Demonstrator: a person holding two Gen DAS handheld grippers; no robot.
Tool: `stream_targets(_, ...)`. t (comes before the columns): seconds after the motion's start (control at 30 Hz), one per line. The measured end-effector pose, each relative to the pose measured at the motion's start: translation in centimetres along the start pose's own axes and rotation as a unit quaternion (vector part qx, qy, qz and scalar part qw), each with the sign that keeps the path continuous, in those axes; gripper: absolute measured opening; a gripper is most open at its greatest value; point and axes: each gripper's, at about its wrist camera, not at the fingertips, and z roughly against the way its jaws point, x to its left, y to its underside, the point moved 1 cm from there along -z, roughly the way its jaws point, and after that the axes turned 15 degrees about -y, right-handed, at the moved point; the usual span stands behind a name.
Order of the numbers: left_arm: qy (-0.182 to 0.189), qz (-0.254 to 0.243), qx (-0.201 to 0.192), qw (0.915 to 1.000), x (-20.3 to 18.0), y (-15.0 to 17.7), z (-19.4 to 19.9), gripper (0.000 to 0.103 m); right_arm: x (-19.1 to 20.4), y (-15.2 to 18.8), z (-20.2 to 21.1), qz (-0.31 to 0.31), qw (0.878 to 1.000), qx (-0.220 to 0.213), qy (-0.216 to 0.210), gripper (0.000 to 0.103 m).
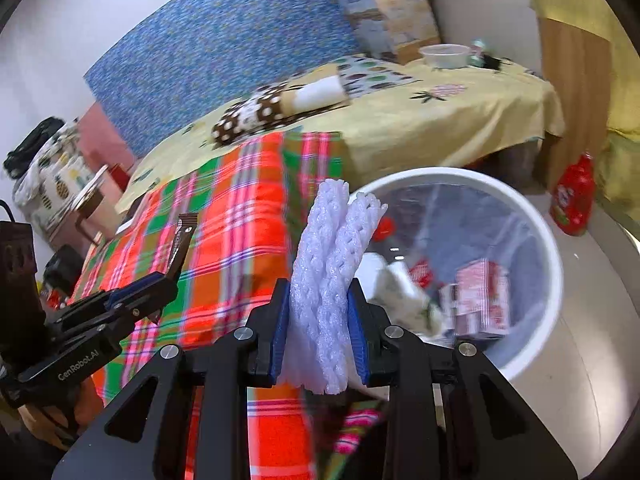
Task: Collect trash
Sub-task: 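Open both tools to drop the wrapper and foam sleeve into the bin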
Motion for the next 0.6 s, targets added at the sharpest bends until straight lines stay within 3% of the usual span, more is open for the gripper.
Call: stream_targets(0.6,0.068,-0.056,0.025,0.9958,-8.1,-2.0,-5.3,0.023,-5.1,0.1,0.7,-0.041,0.998,0.002,0.045,0.03)
